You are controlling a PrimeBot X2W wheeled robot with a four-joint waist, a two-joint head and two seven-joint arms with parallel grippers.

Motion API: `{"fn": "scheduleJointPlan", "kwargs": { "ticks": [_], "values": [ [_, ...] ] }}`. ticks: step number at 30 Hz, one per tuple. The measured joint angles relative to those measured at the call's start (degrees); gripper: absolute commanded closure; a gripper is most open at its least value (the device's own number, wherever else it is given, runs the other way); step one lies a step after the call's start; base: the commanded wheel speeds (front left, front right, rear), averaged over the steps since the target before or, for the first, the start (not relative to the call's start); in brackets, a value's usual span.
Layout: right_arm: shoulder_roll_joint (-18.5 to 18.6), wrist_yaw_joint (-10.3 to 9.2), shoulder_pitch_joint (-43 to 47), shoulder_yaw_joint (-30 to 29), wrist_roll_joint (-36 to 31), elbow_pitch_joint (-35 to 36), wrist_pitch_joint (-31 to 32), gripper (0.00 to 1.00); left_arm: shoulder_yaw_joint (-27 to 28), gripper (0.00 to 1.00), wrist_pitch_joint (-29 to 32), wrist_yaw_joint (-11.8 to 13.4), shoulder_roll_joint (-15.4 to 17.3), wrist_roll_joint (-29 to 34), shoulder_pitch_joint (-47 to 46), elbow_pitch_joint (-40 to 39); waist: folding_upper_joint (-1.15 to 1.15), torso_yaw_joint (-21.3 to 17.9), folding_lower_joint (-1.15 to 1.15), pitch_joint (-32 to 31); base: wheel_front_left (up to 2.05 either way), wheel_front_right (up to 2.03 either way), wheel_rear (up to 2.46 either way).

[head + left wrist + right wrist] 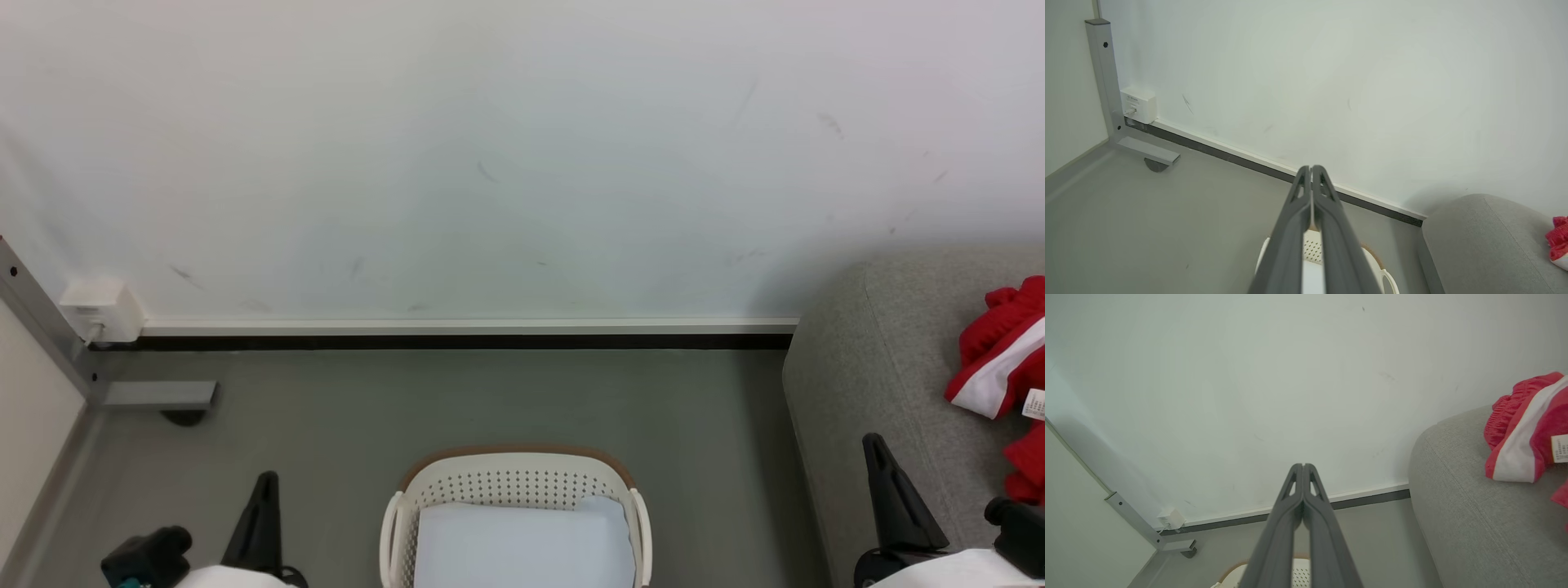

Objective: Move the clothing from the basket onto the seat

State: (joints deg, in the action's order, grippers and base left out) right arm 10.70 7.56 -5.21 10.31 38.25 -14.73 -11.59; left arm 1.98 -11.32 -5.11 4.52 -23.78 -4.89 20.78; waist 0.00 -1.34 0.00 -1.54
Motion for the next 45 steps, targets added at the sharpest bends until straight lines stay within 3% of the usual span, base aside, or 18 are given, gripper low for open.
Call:
{"fn": "scheduleJointPlan", "kwargs": {
  "ticks": [18, 45],
  "values": [
    [-1.76, 0.00, -0.02, -3.77, 13.01, 0.07, 4.05, 1.00, 1.03, 1.00, 4.13, -0.48, -0.30, -16.77, 0.00, -1.79, 0.00, 0.22, 0.00, 0.28, 0.00, 0.00, 0.00],
    [-3.80, -0.01, -0.17, -8.56, 28.52, 0.19, 9.12, 1.00, 2.24, 1.00, 9.29, -1.16, -0.81, -35.64, -0.25, -3.56, 0.00, 0.54, 0.00, 0.68, 0.00, 0.00, 0.00]
  ]
}}
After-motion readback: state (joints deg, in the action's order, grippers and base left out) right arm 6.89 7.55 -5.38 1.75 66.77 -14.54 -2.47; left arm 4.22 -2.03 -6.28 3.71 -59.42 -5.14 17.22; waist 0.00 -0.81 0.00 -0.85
